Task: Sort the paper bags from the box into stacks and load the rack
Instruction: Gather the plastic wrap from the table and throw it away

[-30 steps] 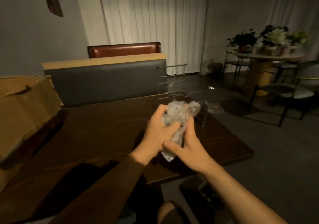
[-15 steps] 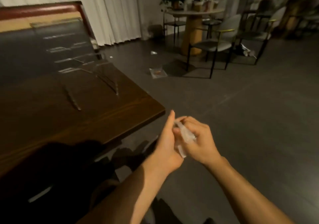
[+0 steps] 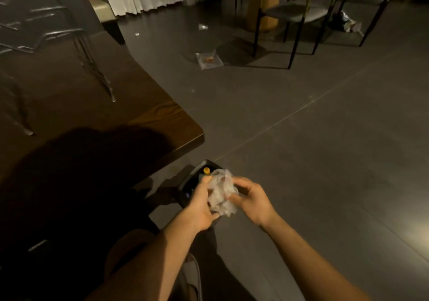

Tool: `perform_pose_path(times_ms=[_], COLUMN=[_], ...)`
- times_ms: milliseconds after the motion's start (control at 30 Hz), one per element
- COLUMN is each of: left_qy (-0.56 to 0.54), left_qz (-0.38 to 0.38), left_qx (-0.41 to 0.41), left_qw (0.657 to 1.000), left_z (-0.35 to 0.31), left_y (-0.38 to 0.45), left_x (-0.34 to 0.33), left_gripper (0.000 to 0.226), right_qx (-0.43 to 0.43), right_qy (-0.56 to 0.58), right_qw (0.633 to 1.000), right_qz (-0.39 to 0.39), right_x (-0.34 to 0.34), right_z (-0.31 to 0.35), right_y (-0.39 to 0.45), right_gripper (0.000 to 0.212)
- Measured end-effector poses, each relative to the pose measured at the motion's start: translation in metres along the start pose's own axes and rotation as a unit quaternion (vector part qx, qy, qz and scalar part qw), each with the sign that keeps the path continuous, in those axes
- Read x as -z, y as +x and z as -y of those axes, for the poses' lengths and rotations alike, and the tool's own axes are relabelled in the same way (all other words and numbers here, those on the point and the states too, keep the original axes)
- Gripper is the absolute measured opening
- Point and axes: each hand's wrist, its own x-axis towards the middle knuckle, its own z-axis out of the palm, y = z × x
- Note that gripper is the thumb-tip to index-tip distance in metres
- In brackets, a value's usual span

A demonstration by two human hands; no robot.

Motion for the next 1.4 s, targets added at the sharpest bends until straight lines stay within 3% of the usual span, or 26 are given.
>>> perform_pose_path(times_ms=[167,300,367,500,633,900,1100,1267,1400], left_qy=[0.036,0.044,0.051,0.061,0.062,0.128,0.204,0.264,0.323], left_qz=[-0.089,-0.103,-0.1,-0.082,-0.066,0.069,0.157,0.13,0.005], left_qx=[-0.031,-0.038,-0.048,-0.071,-0.085,-0.174,-0.302,-0.445,-0.53], left_qw=[0.995,0.993,0.992,0.992,0.992,0.974,0.918,0.846,0.784], left_z=[-0.02,-0.023,-0.025,-0.031,-0.034,-0.035,-0.056,-0.097,-0.136], left_y=[0.009,0.006,0.002,-0.006,-0.021,-0.097,-0.201,-0.318,-0.416], left_x=[0.035,0.056,0.059,0.057,0.035,-0.041,-0.053,0.017,0.12], left_gripper=[0.061,0.06,0.054,0.052,0.049,0.053,0.045,0.037,0.05], right_qx=[-0.125,-0.211,-0.232,-0.253,-0.257,-0.071,0.091,0.213,0.296], right_qy=[0.05,0.058,0.061,0.058,0.06,0.035,-0.021,-0.016,-0.035], right_qw=[0.991,0.975,0.969,0.966,0.964,0.996,0.995,0.976,0.944], right_qz=[-0.01,0.041,0.06,0.011,0.009,-0.048,-0.027,0.043,0.14], right_x=[-0.033,-0.051,-0.054,-0.044,-0.018,0.046,0.059,-0.005,-0.094], right_z=[-0.035,-0.036,-0.039,-0.026,0.006,0.122,0.244,0.346,0.423], right_y=[0.071,0.098,0.099,0.086,0.069,0.012,-0.051,-0.08,-0.085], right_gripper=[0.035,0.07,0.076,0.07,0.067,0.05,0.05,0.05,0.049])
